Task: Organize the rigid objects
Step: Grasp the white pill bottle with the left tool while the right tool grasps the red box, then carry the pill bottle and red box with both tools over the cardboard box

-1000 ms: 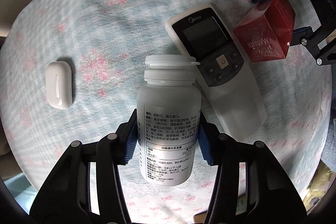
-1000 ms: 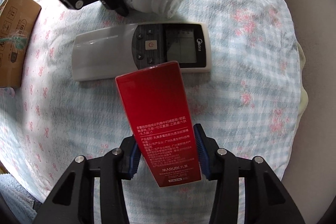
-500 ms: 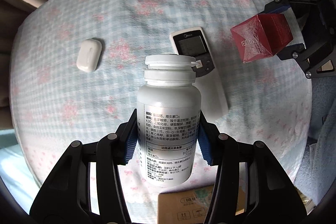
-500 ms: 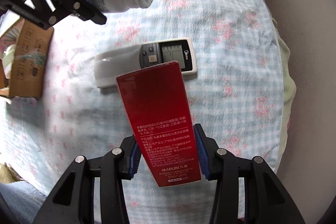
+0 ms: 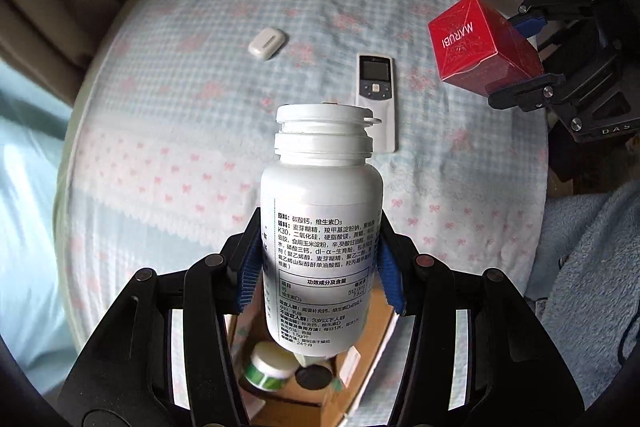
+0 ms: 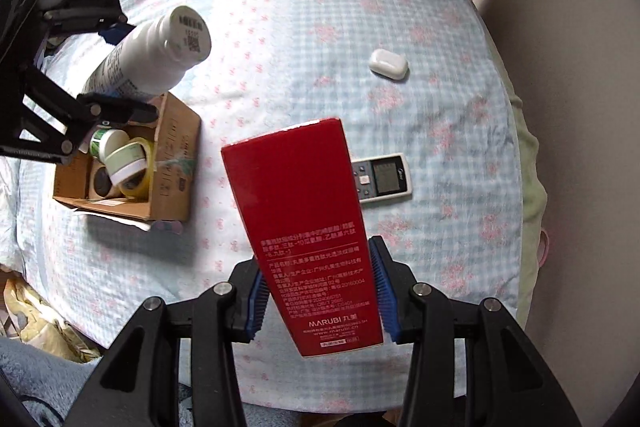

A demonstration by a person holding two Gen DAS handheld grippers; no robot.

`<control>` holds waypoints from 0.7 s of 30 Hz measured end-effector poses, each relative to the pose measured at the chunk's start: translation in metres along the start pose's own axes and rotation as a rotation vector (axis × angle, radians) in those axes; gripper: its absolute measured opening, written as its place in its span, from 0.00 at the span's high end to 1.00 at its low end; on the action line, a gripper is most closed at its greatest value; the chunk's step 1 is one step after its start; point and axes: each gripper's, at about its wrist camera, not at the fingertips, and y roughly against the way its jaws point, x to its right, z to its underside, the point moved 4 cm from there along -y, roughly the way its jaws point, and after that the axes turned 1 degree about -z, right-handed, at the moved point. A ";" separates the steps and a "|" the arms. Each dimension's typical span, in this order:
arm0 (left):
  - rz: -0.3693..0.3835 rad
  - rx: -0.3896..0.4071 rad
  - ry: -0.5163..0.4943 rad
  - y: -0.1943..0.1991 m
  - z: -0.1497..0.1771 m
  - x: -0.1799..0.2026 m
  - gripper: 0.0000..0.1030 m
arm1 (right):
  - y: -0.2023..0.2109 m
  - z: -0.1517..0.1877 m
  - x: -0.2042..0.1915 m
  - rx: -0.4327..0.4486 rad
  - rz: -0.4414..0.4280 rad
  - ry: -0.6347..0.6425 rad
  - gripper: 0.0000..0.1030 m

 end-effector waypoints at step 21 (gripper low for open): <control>-0.096 -0.017 0.696 0.021 0.281 -0.057 0.55 | 0.002 -0.077 -0.202 0.030 -0.176 0.164 0.59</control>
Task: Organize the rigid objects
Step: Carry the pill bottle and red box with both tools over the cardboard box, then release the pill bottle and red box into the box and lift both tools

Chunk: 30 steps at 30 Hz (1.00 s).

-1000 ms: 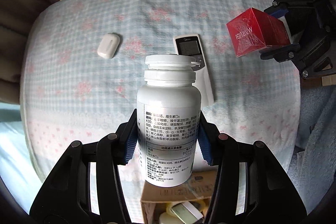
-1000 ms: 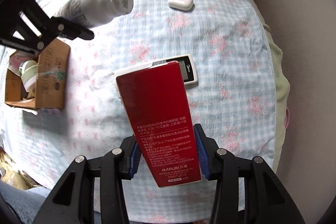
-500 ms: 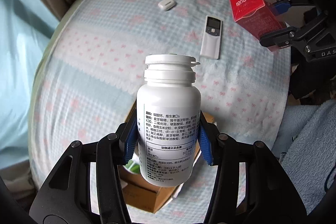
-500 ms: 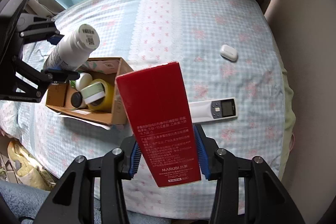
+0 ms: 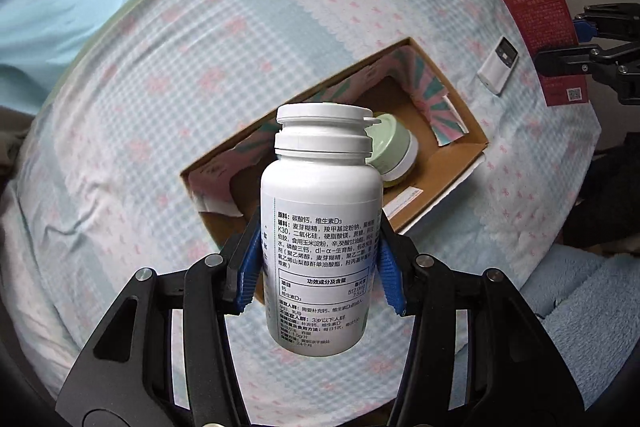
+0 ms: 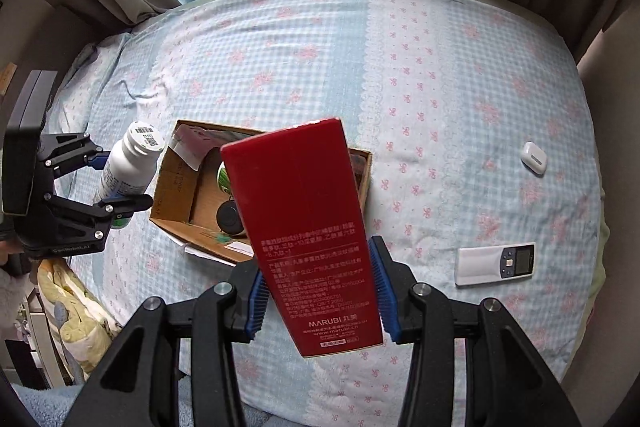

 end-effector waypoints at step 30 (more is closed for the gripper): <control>-0.011 -0.040 0.423 -0.108 0.020 -0.045 0.00 | -0.135 -0.013 0.002 -0.158 -0.020 -0.172 0.00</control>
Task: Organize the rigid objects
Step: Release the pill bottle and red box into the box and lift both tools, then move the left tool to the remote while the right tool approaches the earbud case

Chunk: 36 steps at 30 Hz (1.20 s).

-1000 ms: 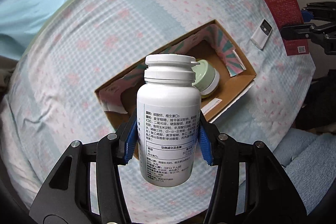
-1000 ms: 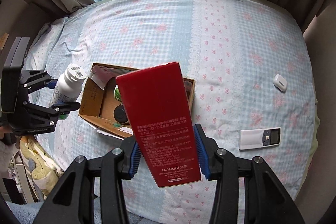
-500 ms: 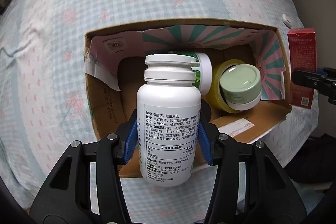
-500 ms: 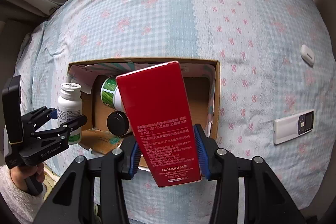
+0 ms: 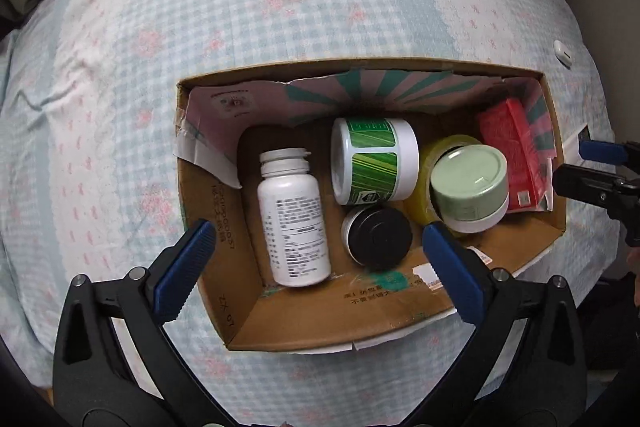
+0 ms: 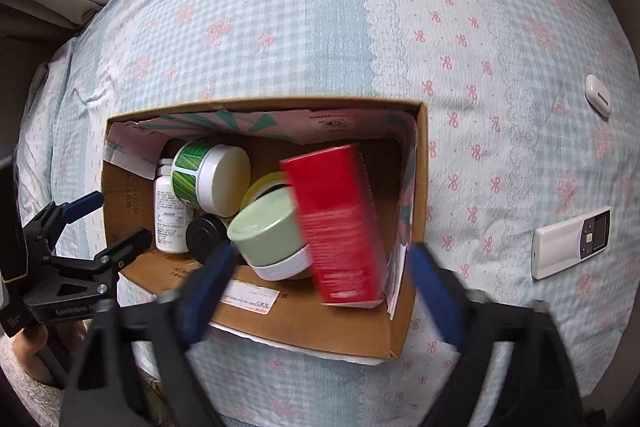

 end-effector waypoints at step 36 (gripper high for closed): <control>-0.001 0.200 0.068 0.138 0.058 0.105 0.00 | 0.157 0.068 0.056 0.294 0.086 0.133 0.00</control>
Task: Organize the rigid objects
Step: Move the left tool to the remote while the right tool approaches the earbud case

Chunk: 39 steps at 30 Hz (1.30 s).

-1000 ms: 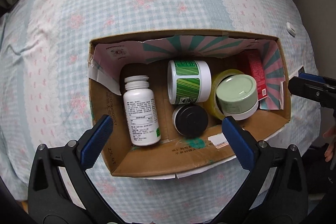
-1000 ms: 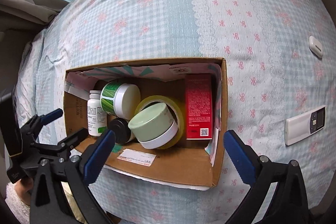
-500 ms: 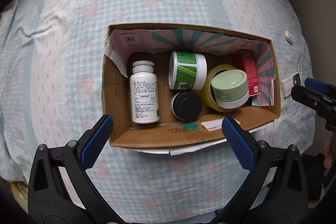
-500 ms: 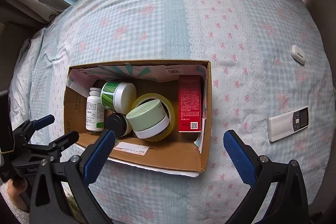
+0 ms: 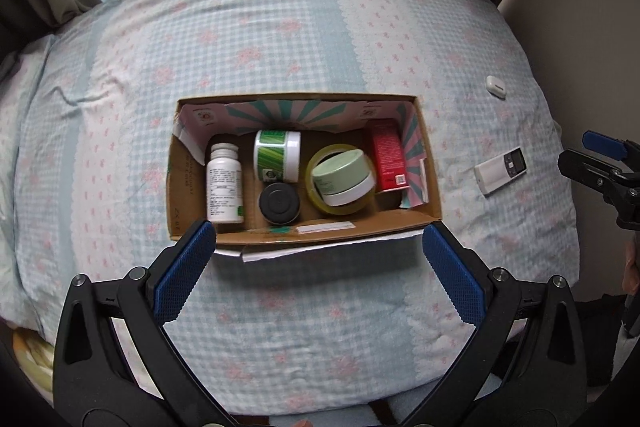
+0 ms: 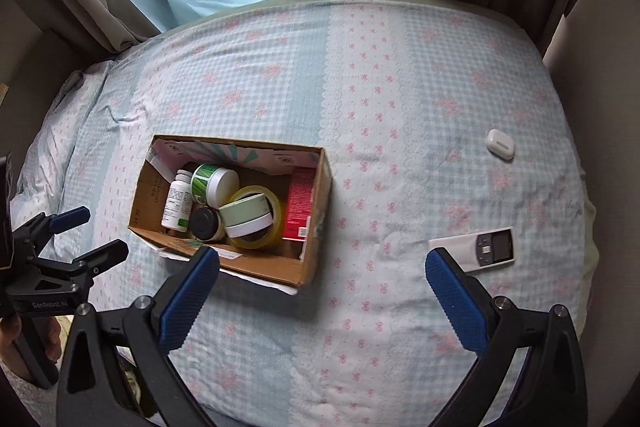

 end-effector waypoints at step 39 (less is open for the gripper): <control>0.005 -0.339 -1.094 -0.278 0.000 0.420 0.05 | -0.190 -0.080 0.299 -0.273 0.024 0.761 0.00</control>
